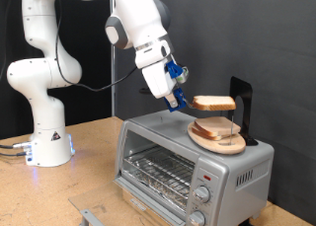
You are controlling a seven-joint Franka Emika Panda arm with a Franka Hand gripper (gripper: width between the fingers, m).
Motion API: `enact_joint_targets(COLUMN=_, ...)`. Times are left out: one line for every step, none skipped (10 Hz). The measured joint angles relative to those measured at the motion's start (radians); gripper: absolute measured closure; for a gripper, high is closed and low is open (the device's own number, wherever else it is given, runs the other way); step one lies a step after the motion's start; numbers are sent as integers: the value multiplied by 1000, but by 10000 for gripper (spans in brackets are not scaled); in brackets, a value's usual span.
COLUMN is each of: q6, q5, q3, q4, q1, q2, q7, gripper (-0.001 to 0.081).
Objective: Make a piece of toast with the oven
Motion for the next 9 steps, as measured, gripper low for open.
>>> enact_joint_targets(q6=-18, q5=30, q3=-7, q4=0, q1=0, q2=-16, q7=-24, gripper=406)
enact_joint_targets(q6=-50, q5=44, q3=-17, q4=0, q1=0, q2=-34, q7=-44, gripper=406)
enact_joint_targets(q6=-112, q5=44, q3=-28, q4=3, q1=0, q2=-53, q7=-56, gripper=406)
enact_joint_targets(q6=-175, q5=44, q3=-40, q4=6, q1=0, q2=-73, q7=-70, gripper=406)
enact_joint_targets(q6=-154, q5=44, q3=-38, q4=2, q1=0, q2=-70, q7=-69, gripper=406)
enact_joint_targets(q6=-121, q5=56, q3=-38, q4=-8, q1=0, q2=-69, q7=-72, gripper=406)
enact_joint_targets(q6=-115, q5=85, q3=-45, q4=-19, q1=1, q2=-72, q7=-97, gripper=406)
enact_joint_targets(q6=-129, q5=120, q3=-65, q4=-30, q1=0, q2=-81, q7=-142, gripper=406)
enact_joint_targets(q6=-157, q5=149, q3=-94, q4=-45, q1=-2, q2=-99, q7=-192, gripper=406)
